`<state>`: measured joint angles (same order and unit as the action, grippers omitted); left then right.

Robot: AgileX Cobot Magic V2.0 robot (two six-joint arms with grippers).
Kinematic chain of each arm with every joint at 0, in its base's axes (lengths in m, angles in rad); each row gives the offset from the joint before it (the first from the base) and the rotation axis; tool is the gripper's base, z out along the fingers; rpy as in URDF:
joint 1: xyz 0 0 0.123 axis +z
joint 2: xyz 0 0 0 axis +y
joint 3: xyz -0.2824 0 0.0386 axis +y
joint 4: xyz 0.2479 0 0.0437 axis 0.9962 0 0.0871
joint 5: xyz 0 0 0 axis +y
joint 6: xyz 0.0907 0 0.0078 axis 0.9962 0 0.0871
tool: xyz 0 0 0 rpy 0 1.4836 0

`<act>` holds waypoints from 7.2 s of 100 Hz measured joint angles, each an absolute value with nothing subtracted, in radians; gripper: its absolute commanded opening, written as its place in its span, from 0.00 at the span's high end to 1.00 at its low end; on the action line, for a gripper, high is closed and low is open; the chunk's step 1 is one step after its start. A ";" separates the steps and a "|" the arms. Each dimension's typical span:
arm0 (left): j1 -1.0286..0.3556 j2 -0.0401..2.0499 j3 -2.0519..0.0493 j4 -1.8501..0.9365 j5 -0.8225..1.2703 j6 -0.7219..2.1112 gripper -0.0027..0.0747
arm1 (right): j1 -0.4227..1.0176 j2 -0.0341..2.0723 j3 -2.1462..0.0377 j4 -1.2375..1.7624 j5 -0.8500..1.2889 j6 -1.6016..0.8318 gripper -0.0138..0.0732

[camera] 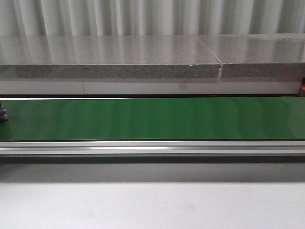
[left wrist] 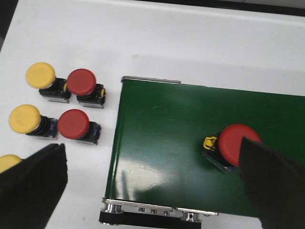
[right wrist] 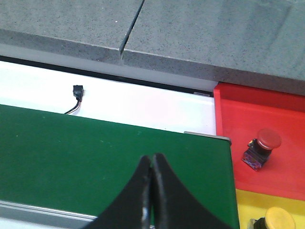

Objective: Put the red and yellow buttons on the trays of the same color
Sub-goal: 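Move the left gripper back and grasp a yellow button, then lower the yellow button onto the belt and open the left gripper, then grasp the red button at the belt's end with the right gripper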

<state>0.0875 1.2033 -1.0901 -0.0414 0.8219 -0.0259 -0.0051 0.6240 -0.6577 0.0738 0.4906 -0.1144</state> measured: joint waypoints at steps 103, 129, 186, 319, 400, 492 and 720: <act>0.555 1.450 -0.795 -0.048 0.525 -0.207 0.07 | -0.005 0.624 -0.658 0.074 0.491 -0.114 0.92; 0.555 1.565 -0.906 -0.048 0.530 -0.206 0.07 | -0.005 0.624 -0.658 0.074 0.491 -0.114 0.92; 0.526 1.771 -1.034 -0.048 0.559 -0.206 0.07 | -0.005 0.624 -0.658 0.074 0.491 -0.114 0.92; 0.450 1.424 -1.051 -0.038 0.667 -0.145 0.99 | -0.005 0.624 -0.658 0.074 0.491 -0.114 0.92; 0.057 1.493 -1.126 -0.060 0.839 0.000 0.99 | -0.005 0.624 -0.658 0.074 0.491 -0.114 0.92; 0.057 1.545 -1.128 -0.118 0.843 0.087 0.25 | -0.005 0.624 -0.658 0.074 0.491 -0.114 0.92; 0.057 0.465 -0.525 -0.342 0.617 0.302 0.99 | -0.005 0.624 -0.658 0.074 0.509 -0.114 0.75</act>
